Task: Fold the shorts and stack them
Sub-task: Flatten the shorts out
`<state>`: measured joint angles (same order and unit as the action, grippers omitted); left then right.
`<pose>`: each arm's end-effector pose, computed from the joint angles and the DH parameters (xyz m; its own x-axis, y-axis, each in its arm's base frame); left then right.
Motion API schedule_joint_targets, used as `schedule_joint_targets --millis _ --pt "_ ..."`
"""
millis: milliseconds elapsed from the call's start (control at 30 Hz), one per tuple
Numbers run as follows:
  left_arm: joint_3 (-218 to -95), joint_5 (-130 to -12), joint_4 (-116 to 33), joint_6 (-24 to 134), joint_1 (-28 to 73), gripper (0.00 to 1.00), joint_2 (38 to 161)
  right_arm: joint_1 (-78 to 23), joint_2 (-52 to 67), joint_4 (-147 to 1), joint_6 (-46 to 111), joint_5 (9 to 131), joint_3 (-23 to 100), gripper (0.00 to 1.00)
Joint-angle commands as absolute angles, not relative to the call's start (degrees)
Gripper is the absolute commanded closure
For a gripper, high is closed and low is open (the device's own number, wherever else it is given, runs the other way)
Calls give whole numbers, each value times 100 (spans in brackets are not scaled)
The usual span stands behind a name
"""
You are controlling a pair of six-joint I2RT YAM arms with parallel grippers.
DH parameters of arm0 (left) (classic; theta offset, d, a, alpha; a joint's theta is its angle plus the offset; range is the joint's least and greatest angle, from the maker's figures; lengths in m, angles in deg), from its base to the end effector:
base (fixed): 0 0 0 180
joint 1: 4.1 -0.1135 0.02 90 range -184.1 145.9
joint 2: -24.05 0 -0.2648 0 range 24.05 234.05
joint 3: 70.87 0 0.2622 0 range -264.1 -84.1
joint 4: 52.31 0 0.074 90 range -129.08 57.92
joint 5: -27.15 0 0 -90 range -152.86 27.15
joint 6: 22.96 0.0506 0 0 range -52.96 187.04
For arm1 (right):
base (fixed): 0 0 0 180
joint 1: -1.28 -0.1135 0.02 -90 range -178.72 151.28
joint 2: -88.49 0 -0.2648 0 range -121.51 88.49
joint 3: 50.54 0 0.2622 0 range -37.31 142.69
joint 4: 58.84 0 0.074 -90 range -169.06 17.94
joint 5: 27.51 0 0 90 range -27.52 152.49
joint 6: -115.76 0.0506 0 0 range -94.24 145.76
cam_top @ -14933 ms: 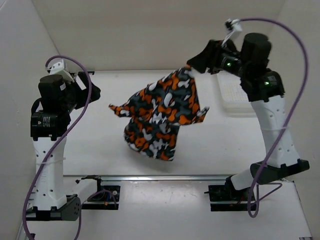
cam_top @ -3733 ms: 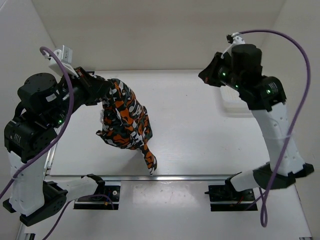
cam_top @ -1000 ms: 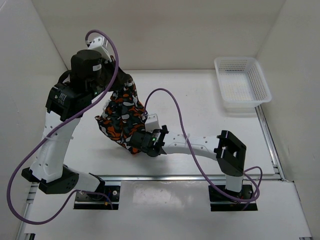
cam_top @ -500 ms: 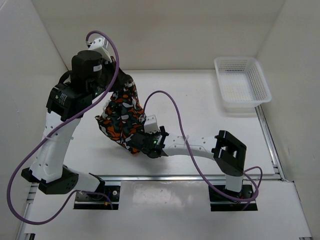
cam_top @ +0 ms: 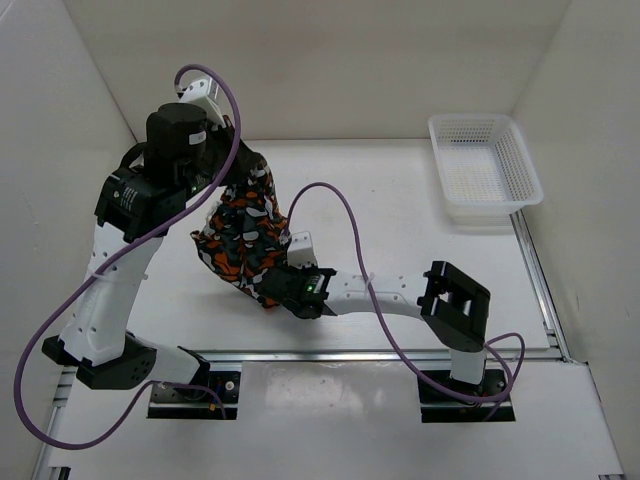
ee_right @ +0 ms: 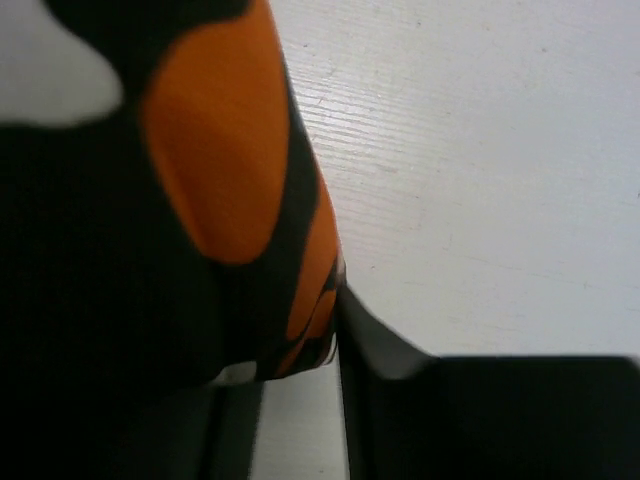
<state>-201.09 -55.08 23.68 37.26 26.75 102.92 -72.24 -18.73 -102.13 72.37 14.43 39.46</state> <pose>0.2143 -0.1200 0.5263 -0.5106 -0.2682 -0.8169 0.1716 0.8992 -0.4025 0.1501 0.3747 0.1950 -0.5599 -0.1804 -0.8087 -0.1895 0.9780 -0.0871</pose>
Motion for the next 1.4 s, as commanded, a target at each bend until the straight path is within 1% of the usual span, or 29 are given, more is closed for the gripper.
schedule_joint_targets --millis 0,67,100,133,267,300,400,533,633,667,733,767,867,933,967,1067,1167,1233,1267,1300,1367 --pt "-20082 -5591 2262 3794 2657 89 10104 -7238 -1944 -10308 7637 976 4056 71" --pt "-20082 -5538 2262 3794 2657 89 10104 -7185 -1804 -10370 7795 975 3898 79" --pt "-20082 -5538 2262 3794 2657 89 10104 -7185 -1804 -10371 7849 975 3845 86" --pt "-20082 -5538 2262 3794 2657 89 10104 -7124 -1656 -10440 7901 975 3706 90" --pt "-20135 -5538 2262 3794 2657 89 10104 -7071 -1365 -10441 8103 861 3319 97" --pt "-20135 -5538 2262 3794 2657 89 10104 -7071 -1260 -10441 8156 861 3265 100" --pt "-20135 -5538 2262 3794 2657 89 10104 -7071 -1005 -10494 8218 721 3020 100" --pt "-20135 -5477 2262 3847 2657 89 10156 -6940 -469 -11046 8560 308 2739 100" --pt "-20135 -5538 2262 3847 2657 89 10209 -6729 304 -11398 8614 -51 2466 100" --pt "-20204 -5538 2262 3847 2657 89 10261 -6589 784 -11451 8536 -149 2465 100" --pt "-20380 -5678 2210 3847 2657 89 10341 -6421 1279 -11504 8132 -325 2465 100" --pt "-20468 -5731 2209 3847 2657 89 10437 -6264 1760 -11504 7948 -413 2465 100" --pt "-21133 -5942 2209 3900 2657 89 10657 -6061 2500 -11364 6973 -826 2973 100" --pt "-21495 -6206 2209 3900 2657 89 10876 -5981 2861 -11224 6191 -1159 3579 100" --pt "-21880 -6267 2261 3900 2735 89 10955 -5981 2968 -11032 5927 -1239 3773 100" --pt "-22435 -6671 2262 3760 2797 89 11158 -5981 3398 -10470 4925 -1240 4380 100" --pt "-22568 -6822 2200 3707 2973 89 11098 -5981 3646 -10247 4002 -951 4933 100" --pt "-22622 -6874 2139 3636 3114 89 11018 -5981 3594 -10597 3675 -696 5433 100" --pt "-22700 -6874 2139 3636 3114 89 10922 -5981 3515 -10895 3674 -608 6123 100" --pt "-22779 -6874 2139 3584 3193 89 10817 -5981 3349 -11498 3744 -607 6487 100" --pt "-22841 -6936 2077 3514 3255 89 10685 -5981 3294 -11863 3745 -345 7059 100"
